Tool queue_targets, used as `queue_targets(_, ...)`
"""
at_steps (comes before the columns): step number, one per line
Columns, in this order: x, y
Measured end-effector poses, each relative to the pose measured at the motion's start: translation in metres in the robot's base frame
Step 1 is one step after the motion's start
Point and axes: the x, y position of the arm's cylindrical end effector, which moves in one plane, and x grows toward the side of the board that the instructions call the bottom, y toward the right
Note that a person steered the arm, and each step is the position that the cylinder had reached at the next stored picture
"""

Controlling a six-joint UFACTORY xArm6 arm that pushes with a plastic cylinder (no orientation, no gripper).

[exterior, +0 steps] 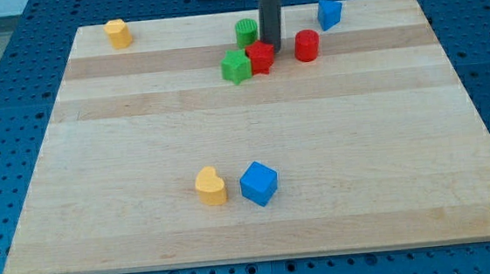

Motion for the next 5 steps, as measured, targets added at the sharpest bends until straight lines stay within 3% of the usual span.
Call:
queue_targets(3, -0.078, 0.024)
queue_targets(5, -0.069, -0.004)
